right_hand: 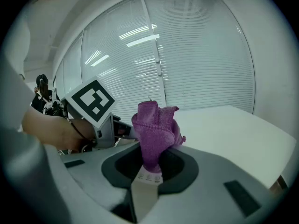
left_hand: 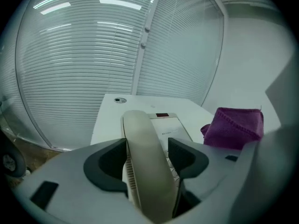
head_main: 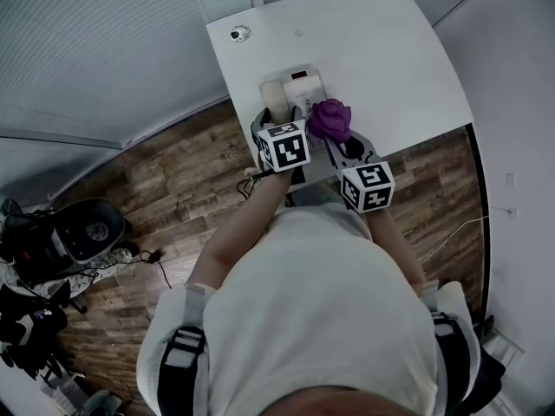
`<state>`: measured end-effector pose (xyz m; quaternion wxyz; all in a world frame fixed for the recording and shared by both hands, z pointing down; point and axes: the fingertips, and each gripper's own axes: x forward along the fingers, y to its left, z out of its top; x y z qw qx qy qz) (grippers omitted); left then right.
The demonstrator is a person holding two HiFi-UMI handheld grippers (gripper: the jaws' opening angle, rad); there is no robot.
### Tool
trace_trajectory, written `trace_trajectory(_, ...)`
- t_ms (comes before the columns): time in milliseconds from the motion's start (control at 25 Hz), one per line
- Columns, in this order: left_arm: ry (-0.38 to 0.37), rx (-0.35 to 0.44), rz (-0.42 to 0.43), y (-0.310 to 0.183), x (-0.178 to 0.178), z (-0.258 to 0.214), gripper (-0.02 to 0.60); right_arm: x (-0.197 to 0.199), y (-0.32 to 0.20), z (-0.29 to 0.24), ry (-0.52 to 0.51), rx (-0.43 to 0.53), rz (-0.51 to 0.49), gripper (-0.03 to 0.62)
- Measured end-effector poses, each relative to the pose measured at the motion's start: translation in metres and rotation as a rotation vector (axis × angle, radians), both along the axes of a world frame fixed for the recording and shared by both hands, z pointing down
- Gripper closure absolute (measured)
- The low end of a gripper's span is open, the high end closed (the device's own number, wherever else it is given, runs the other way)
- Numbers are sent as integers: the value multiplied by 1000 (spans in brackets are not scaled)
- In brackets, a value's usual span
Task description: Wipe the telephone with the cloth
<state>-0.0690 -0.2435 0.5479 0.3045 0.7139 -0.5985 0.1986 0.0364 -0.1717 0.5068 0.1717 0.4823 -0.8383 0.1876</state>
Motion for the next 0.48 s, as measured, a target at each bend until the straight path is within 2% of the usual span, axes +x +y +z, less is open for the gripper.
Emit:
trace_trajectory(240,-33,-17,-72,-7,-6,9,324,5,-11,2,1,2,14,503)
trace_trajectory(480,5,-13,-72,-10,-7,7,330,7,-20,2,3,-1,20,503)
